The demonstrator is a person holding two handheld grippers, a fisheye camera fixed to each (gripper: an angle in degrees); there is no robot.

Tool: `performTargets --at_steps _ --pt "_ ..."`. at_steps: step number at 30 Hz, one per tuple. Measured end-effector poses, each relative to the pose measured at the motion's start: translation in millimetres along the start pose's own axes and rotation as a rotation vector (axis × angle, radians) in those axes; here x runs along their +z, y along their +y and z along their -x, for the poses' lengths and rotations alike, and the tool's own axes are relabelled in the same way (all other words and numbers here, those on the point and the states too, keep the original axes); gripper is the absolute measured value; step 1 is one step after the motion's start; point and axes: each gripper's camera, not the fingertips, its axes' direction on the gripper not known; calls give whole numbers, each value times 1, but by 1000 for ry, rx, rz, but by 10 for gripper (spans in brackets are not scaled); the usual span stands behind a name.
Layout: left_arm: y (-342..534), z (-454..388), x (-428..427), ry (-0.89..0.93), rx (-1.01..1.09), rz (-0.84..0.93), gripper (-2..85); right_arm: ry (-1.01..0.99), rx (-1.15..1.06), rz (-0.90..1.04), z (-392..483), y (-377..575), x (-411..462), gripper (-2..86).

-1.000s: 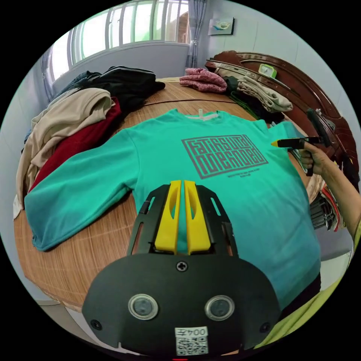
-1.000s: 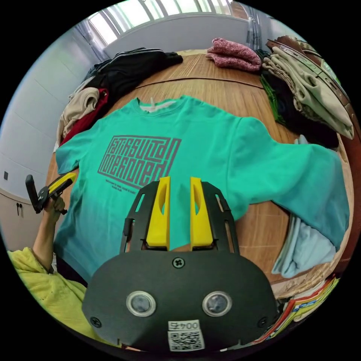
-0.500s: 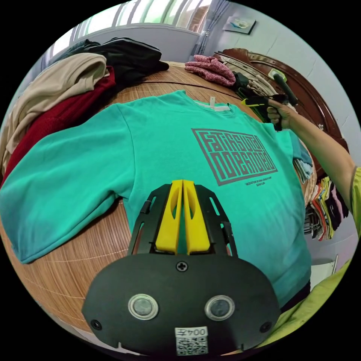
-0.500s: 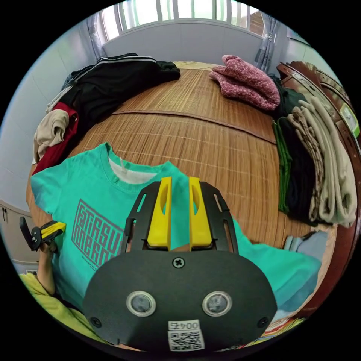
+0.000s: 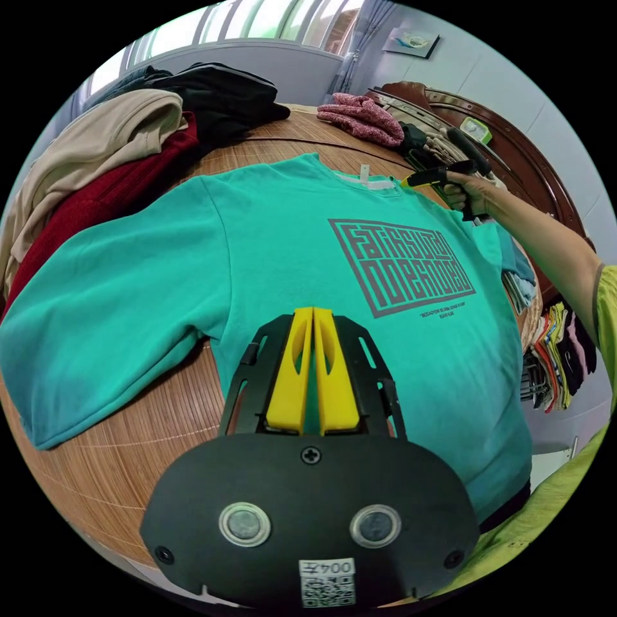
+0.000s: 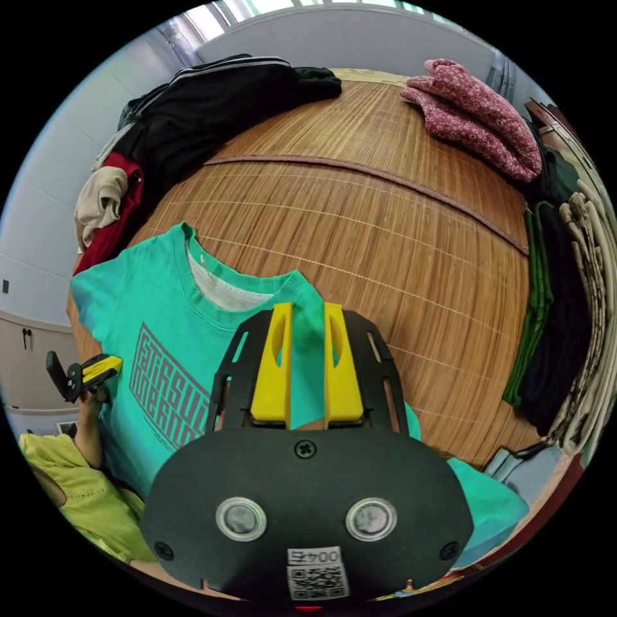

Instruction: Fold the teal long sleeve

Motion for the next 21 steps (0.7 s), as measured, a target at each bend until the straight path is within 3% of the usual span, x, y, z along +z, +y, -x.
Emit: performTargets --at_steps 6,12,15,21 --pt "-1 5 -3 7 -3 -1 3 123 64 2 -25 26 32 24" --pt "-2 7 -5 6 -3 -2 3 -135 354 -136 -99 73 54 95" --pt "-2 8 -6 7 -4 -1 4 -46 344 -248 -105 102 31 109" --pt "-3 17 -8 47 -29 1 5 -50 137 12 -55 191 25 127"
